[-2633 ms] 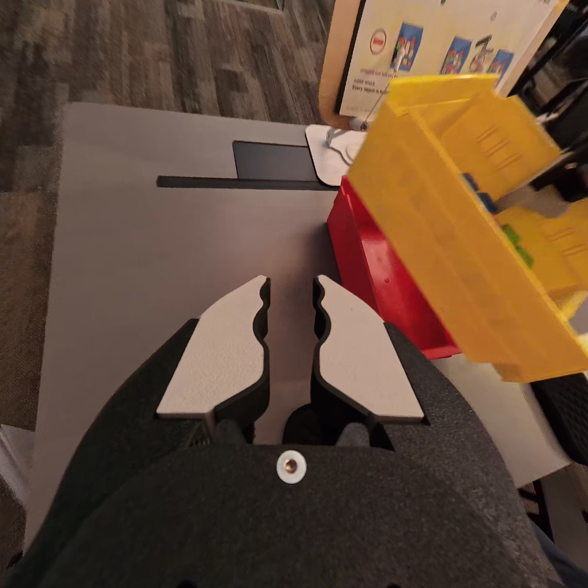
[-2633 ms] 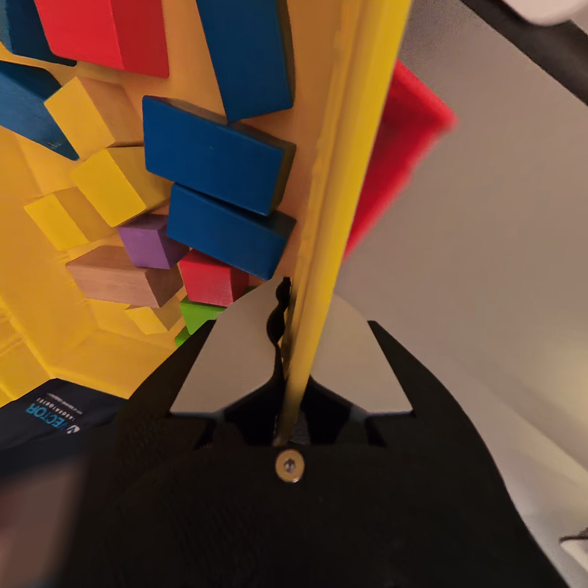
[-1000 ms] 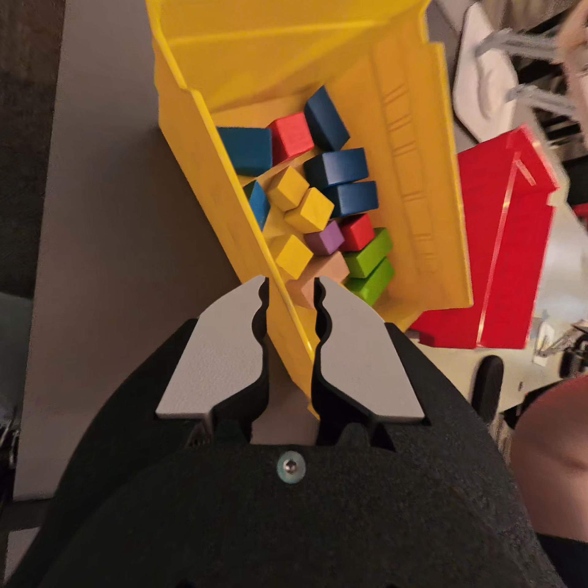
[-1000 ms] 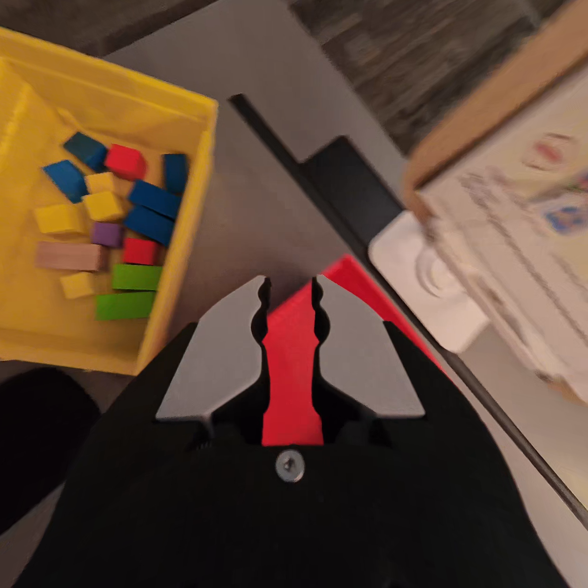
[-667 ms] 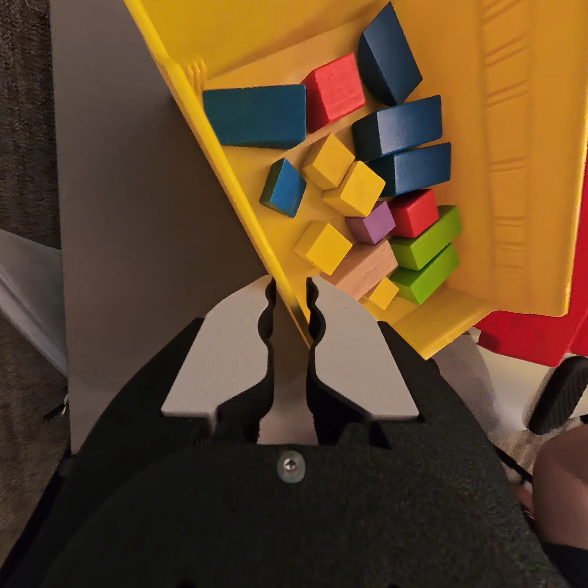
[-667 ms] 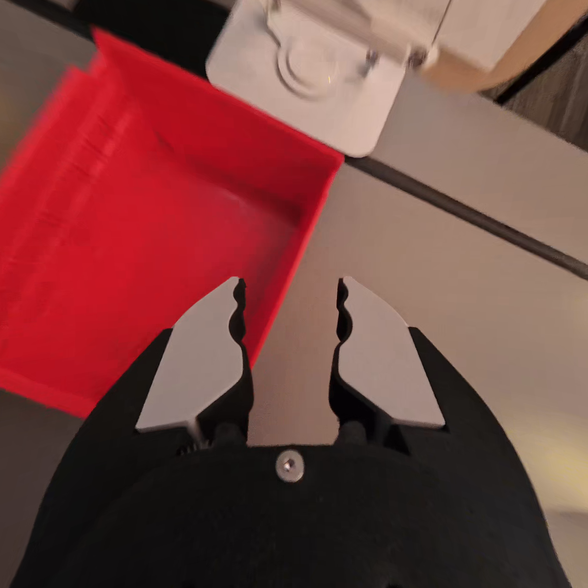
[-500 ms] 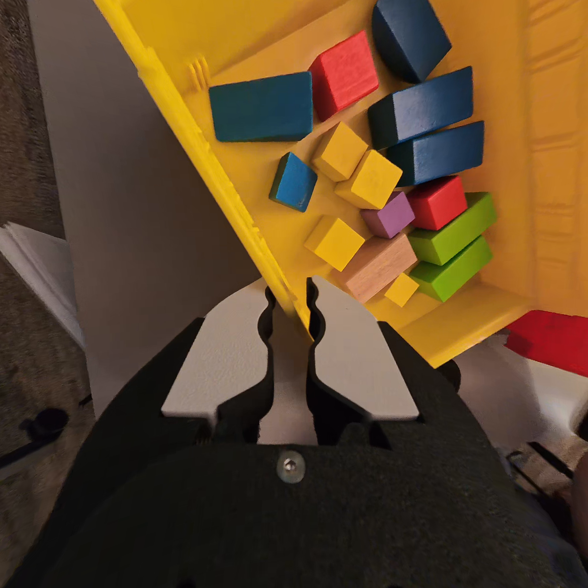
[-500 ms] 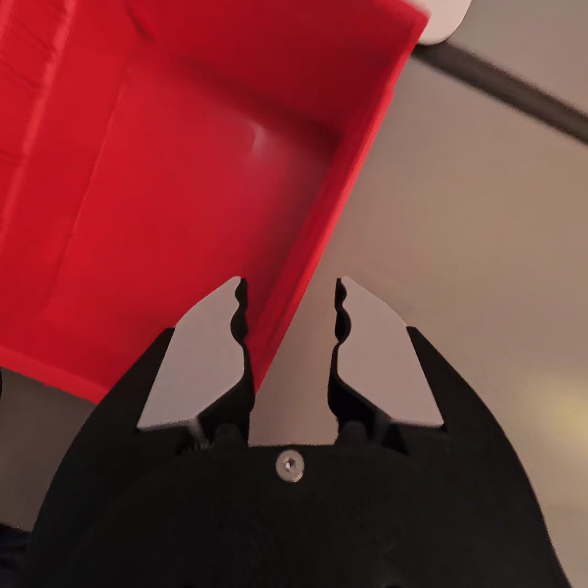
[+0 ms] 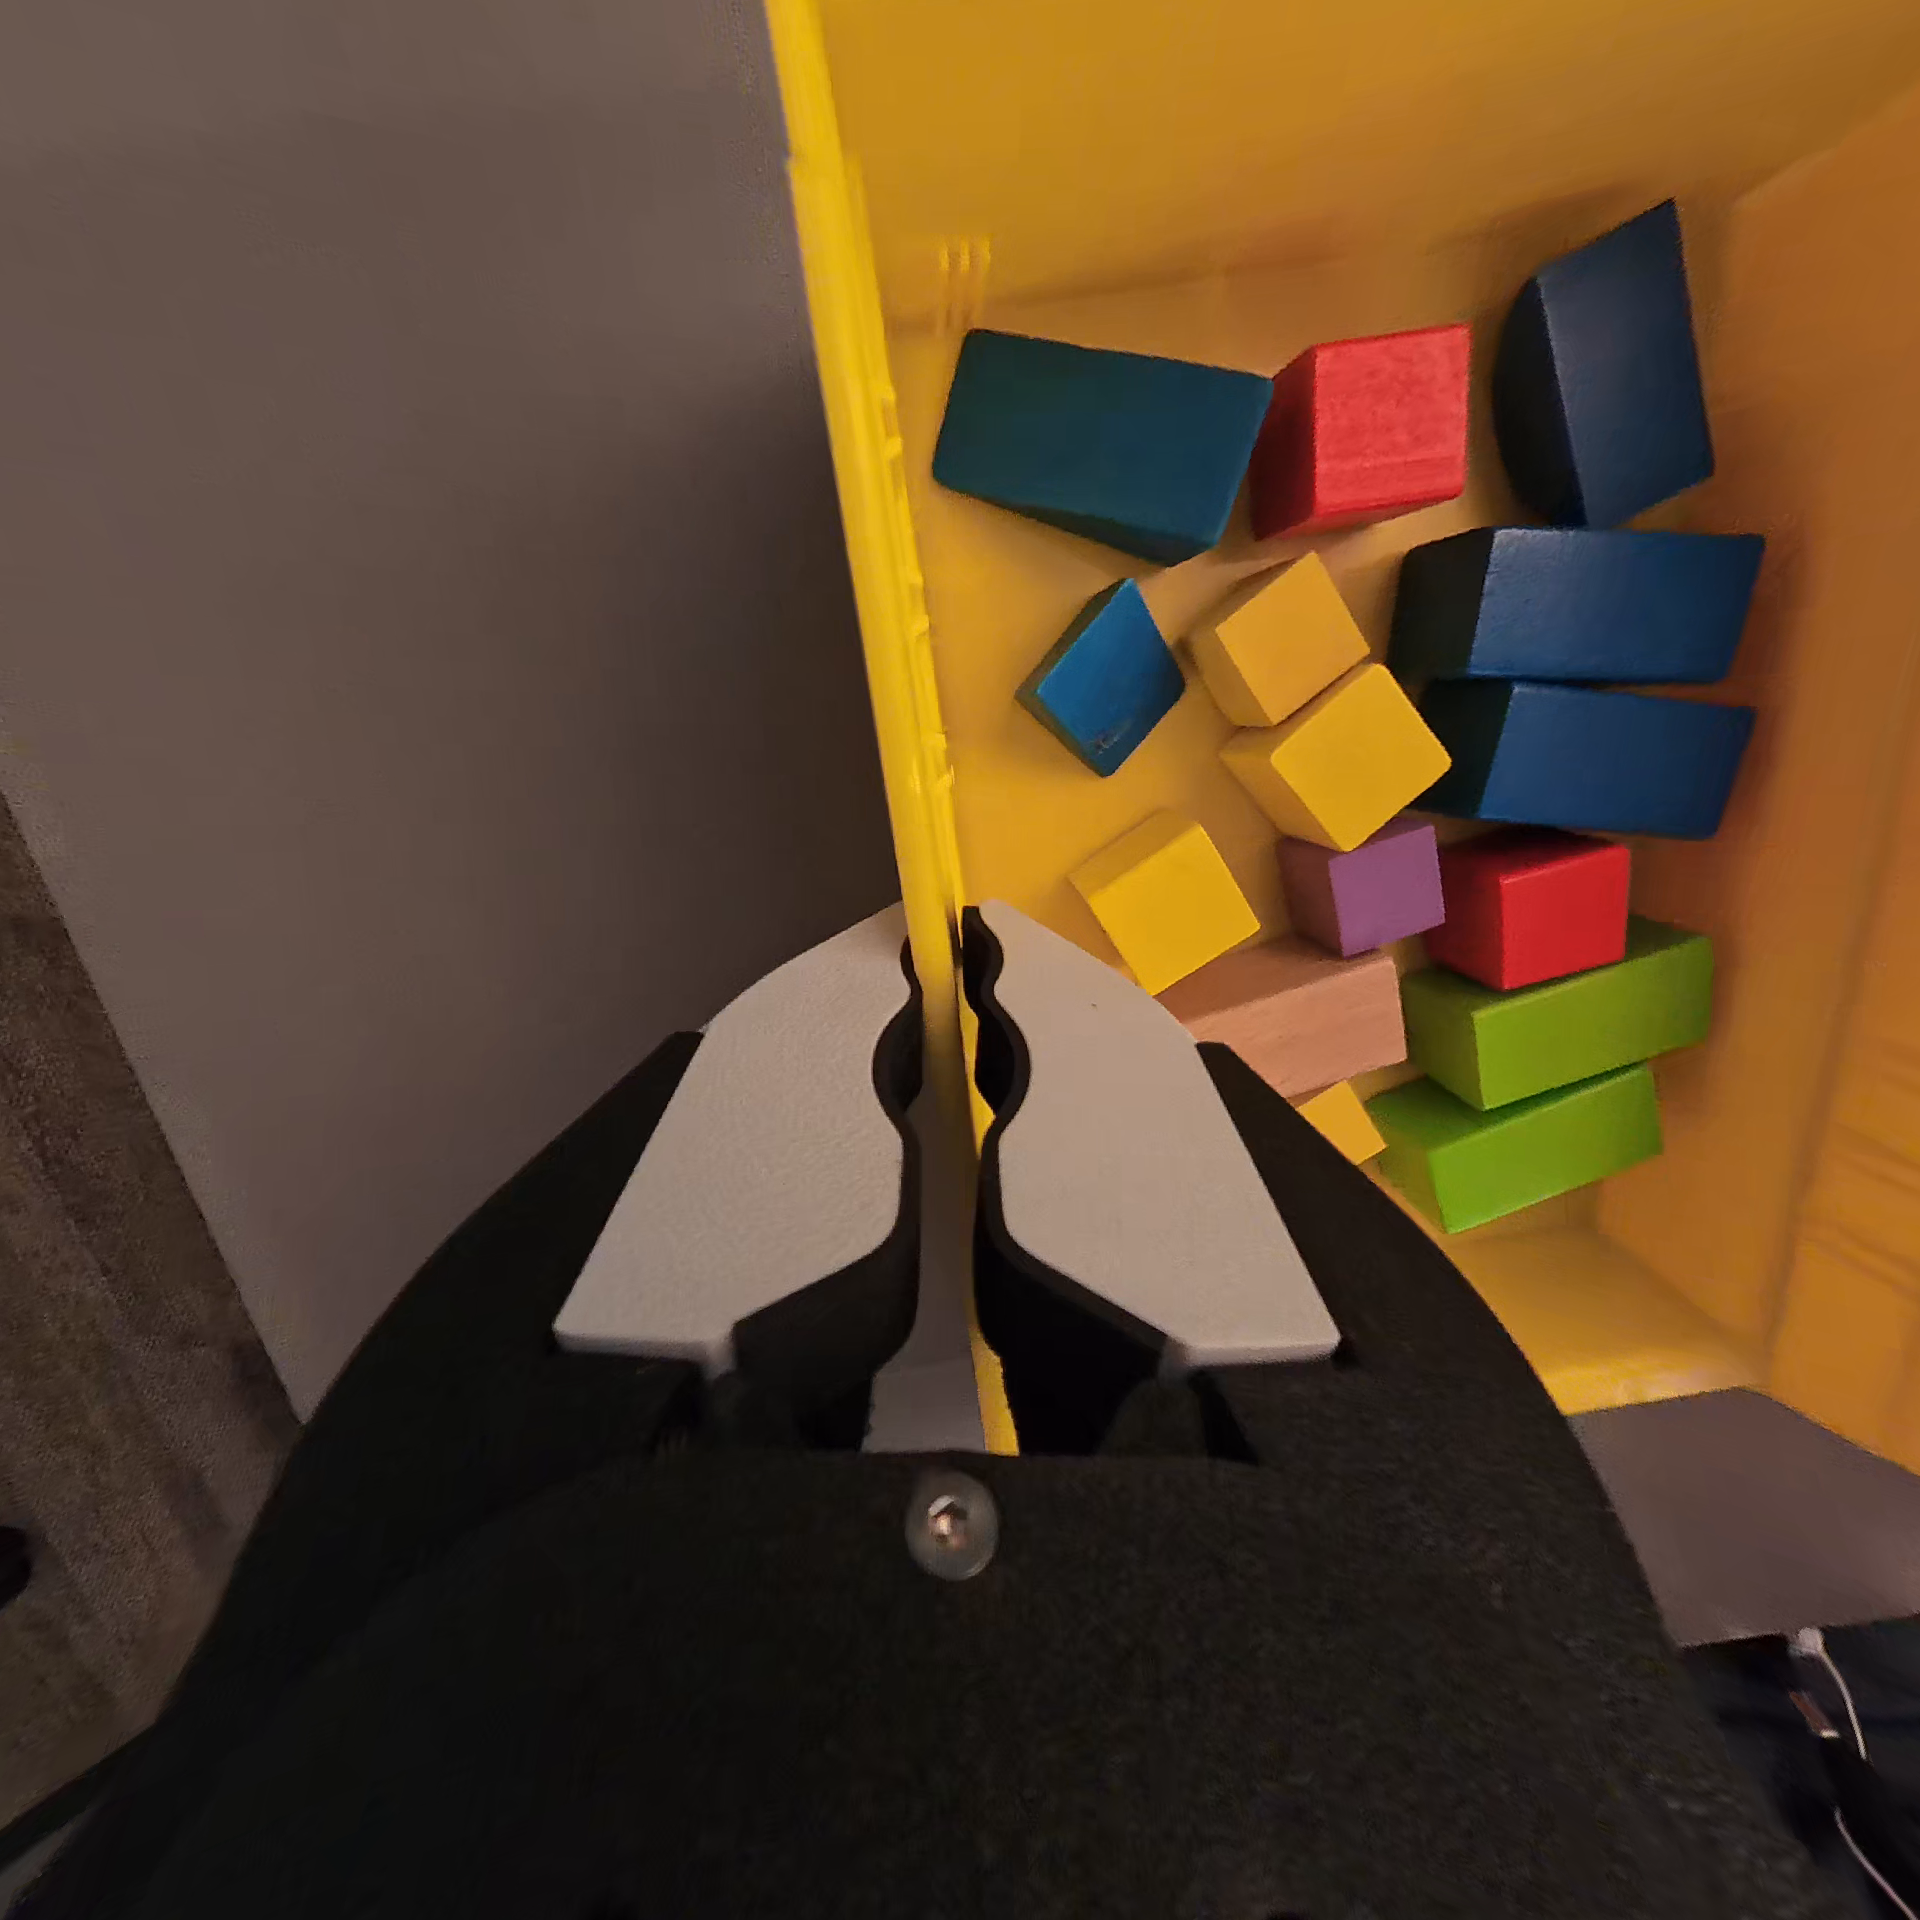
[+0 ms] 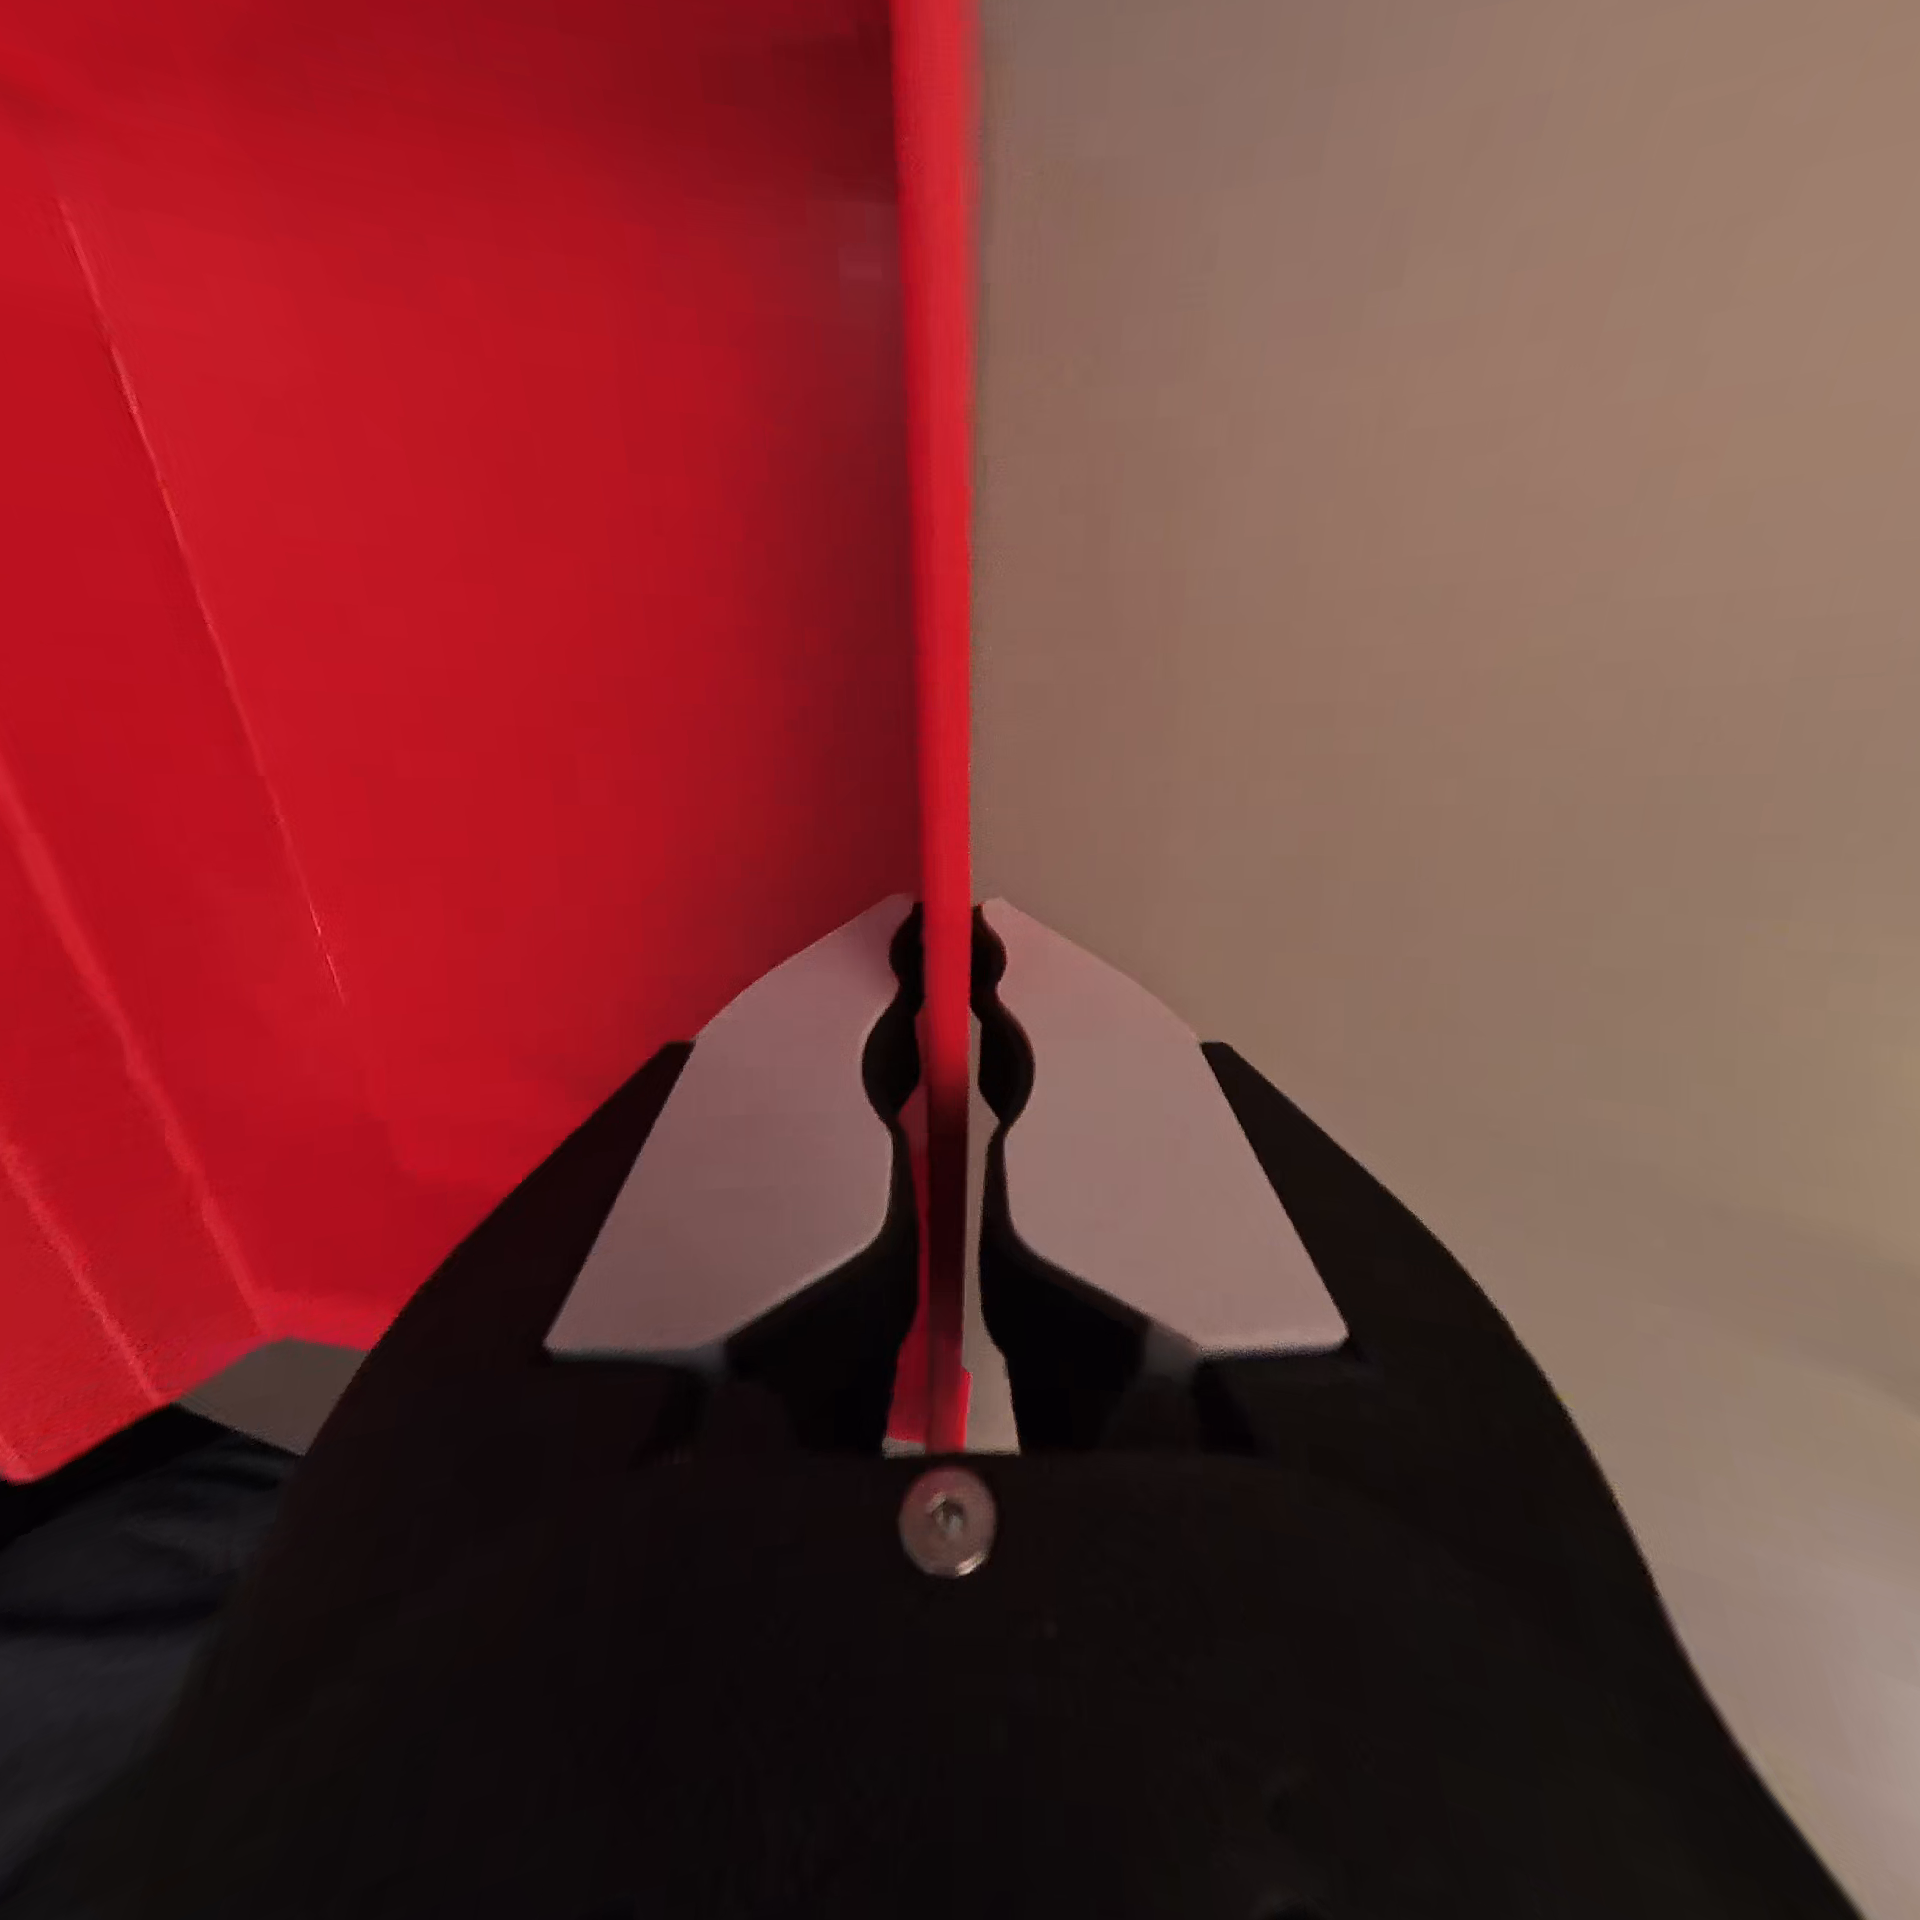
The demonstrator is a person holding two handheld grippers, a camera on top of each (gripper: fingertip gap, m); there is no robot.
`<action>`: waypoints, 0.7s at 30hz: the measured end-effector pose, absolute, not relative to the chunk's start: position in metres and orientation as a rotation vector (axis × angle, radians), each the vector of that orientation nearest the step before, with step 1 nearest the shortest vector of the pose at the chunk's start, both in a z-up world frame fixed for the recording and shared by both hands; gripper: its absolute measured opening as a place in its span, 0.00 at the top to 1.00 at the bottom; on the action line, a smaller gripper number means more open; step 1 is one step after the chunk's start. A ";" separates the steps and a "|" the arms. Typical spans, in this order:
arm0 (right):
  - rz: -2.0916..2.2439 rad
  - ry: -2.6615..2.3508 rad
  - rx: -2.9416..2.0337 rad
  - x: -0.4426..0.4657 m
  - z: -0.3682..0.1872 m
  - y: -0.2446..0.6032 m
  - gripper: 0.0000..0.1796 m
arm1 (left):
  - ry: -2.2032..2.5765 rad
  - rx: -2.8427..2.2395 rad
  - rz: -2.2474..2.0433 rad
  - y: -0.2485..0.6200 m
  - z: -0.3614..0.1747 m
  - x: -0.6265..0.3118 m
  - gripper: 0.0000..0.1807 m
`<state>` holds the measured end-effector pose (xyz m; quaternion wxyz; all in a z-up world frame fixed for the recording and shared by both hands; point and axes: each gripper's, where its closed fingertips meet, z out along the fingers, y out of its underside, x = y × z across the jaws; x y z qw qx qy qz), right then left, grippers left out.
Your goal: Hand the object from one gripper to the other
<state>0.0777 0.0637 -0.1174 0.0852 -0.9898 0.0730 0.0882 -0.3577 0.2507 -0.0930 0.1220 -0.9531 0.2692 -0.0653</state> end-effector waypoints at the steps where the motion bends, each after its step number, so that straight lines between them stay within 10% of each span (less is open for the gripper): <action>1: 0.244 0.239 -2.951 0.092 -0.118 0.057 0.96 | 0.803 -2.778 -0.186 0.250 -0.093 -0.354 0.98; 21: 0.137 0.528 -2.936 0.283 -0.120 -0.073 0.96 | 0.717 -2.844 -0.121 0.241 -0.094 -0.352 0.98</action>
